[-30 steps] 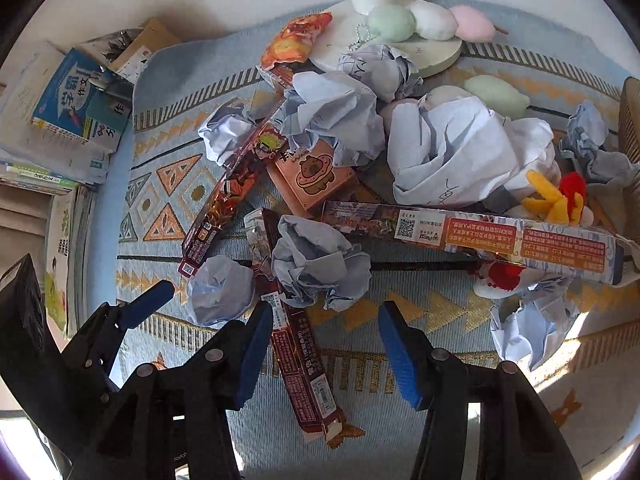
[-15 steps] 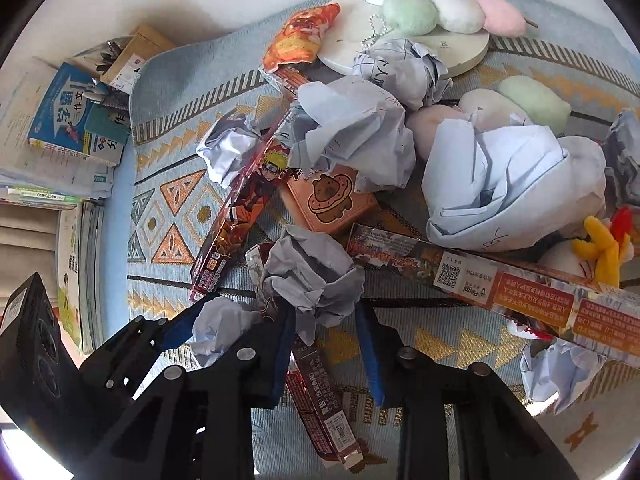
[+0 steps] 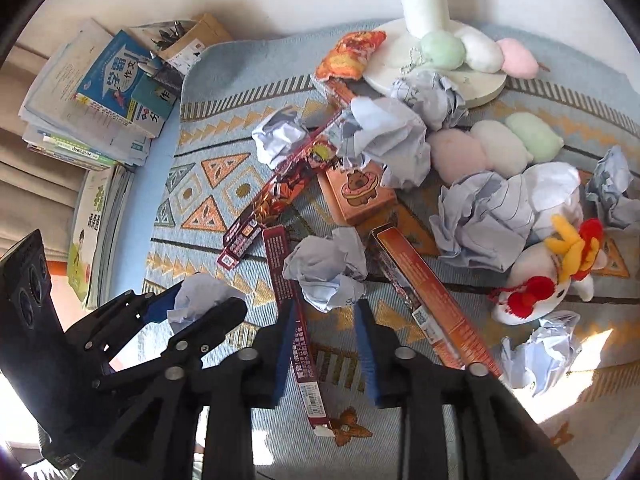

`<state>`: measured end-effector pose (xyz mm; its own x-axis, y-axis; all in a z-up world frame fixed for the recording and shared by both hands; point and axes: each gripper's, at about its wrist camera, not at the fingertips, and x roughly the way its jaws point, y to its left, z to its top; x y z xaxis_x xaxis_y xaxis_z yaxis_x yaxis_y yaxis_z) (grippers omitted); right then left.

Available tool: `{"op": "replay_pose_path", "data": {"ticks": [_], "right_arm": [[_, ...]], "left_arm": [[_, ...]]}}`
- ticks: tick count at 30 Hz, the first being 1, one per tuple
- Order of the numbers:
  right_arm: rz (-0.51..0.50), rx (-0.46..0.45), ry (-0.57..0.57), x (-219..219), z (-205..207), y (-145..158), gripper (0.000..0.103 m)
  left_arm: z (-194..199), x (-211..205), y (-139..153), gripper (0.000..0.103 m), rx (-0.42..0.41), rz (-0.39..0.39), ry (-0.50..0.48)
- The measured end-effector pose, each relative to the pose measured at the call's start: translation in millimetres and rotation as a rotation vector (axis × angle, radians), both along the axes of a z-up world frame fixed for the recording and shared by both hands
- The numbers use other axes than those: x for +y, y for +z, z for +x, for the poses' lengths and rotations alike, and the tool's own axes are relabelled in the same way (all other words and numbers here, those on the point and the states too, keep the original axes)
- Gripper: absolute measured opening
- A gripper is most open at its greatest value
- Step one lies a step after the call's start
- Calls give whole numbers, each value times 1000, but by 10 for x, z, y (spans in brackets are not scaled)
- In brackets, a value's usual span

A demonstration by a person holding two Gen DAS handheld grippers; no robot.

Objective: Organize objects
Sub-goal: 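Grasp crumpled blue paper with left tool while right tool grasps another crumpled paper, then carry both crumpled papers to the brown glass plate and open both tools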

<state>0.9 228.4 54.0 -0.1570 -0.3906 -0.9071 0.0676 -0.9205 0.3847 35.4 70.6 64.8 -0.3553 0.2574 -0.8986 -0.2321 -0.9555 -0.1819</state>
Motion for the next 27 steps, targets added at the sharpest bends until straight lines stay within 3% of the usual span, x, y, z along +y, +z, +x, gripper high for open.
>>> {"op": "replay_pose_path", "data": {"ticks": [1,2,5,8,12,17,22,27], "right_arm": [[-21,-17,6,16,-4,-53,53],[-32,-23,11,10,-12,-93,55],[6,-20,31,-42,-96,-199,55],[-30,-28,-8,-38,-279,-314,55],[-69,-33,-45,4,-340,-323,47],[-100,20,-35,126,-176,6,47],[-132,103,-81,416,53,483,47],[-4,266,-153,750,305,1048,47]], "left_arm": [[42,-23,-4,38,3,-8,6],[83,-46,-3,38,6,-15,11],[146,-77,-26,38,6,-23,31],[232,-111,-37,38,2,-27,45],[280,-81,21,38,26,-25,46],[249,-8,181,38,56,16,42],[183,312,580,37,149,60,-20],[34,883,909,37,231,50,-118]]}}
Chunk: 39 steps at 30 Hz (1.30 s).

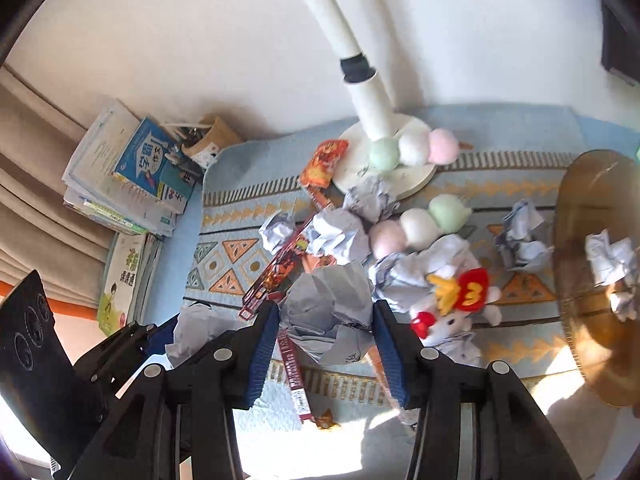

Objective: Organize objects
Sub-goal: 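Carry both crumpled papers to the brown glass plate and open both tools, then grasp long dark red box with left tool while right tool grasps long orange box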

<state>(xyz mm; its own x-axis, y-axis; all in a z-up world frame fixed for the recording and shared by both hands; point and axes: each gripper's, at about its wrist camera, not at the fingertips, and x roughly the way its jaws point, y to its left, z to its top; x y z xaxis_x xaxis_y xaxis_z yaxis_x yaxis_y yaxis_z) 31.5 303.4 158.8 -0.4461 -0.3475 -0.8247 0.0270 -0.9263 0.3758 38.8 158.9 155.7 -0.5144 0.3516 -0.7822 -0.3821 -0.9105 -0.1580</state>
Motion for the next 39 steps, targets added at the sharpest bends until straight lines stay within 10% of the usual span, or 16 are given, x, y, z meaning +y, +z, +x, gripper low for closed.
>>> {"op": "replay_pose_path", "data": {"ticks": [14,26,39], "right_arm": [[297,186,-462,1844,608,1041,48],[237,47,-567,2581,673,564,49],[186,-11,-497,2527,539,297,57]], "left_arm": [[-321,1897,658,38,104,102,-276],[-329,2638,316,46,26,71,-345],[-382,2335,3,60,-97,77,-206]]}}
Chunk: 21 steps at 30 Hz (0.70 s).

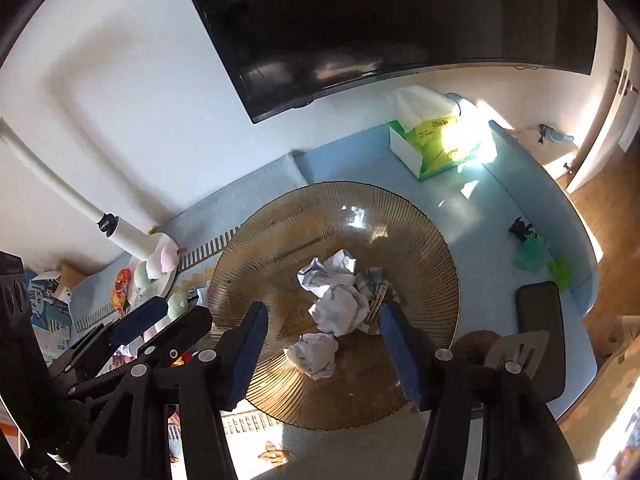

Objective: Organize objects
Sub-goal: 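Grasp long dark red box with left tool while right tool grasps long orange box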

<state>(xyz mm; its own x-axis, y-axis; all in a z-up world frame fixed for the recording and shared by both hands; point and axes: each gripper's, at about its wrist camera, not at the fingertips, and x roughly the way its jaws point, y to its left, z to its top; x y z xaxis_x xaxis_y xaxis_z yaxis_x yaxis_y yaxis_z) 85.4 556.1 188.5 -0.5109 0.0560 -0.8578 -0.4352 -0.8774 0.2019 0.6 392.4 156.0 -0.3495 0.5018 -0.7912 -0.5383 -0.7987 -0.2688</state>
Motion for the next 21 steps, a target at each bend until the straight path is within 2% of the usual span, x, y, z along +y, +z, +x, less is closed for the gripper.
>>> {"op": "replay_pose_path", "data": {"ticks": [5,8,21], "right_arm": [[-2,23,71,-272,-142,32,58],[-10,16,122,-504,-245,19,58],[-33,-6,390,-1776,-540,-27,62]], "left_arm": [[-4,-399,-62,60,-32,1,75],[22,-696,-53,60,-15,-18,144],[94,-2158,-61,60,-29,-48,432]]}}
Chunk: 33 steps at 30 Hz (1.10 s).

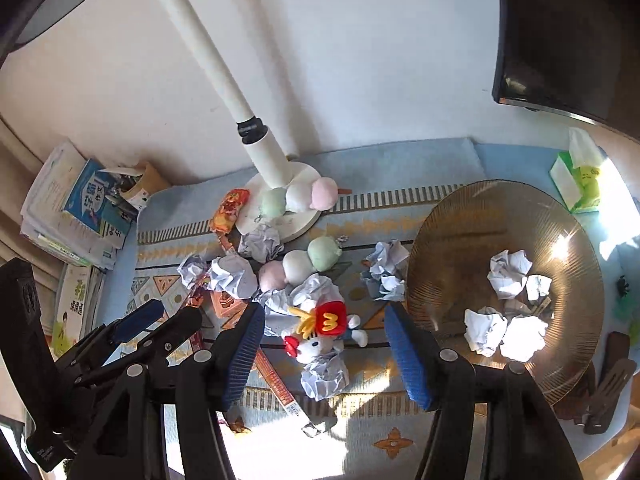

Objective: Organize objects
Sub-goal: 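Grasp long dark red box with left tool while right tool grasps long orange box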

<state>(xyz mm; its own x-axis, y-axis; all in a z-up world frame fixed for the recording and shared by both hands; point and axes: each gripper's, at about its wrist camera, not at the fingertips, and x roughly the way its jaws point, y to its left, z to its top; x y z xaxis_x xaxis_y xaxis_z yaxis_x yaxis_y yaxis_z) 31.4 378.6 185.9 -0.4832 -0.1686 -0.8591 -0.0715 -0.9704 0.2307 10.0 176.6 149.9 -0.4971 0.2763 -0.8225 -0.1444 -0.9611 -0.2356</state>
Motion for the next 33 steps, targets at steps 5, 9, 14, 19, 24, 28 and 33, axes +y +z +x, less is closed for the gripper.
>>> {"op": "replay_pose_path", "data": {"ticks": [5,9,14,19,24,28,33], "right_arm": [[0,-33,94,-384,4,-187,63],[26,-100,170,-645,19,-503,63],[67,-150,285,-928,95,-854,63],[110,-203,383,-1112,188,-1278,63],[138,-237,413,-1124,222,-1524,57],[140,-243,413,-1098,175,-1562,57],[152,-252,417,-1099,159,-1598,53]], "left_arm": [[100,-529,-233,60,-64,20,116],[173,-708,-473,60,-118,25,164],[241,-716,-754,60,-166,24,172],[300,-663,-1018,60,-197,-17,166],[342,-620,-1193,60,-216,-44,165],[359,-564,-1283,60,-225,-63,160],[386,-515,-1348,60,-226,-97,149]]}}
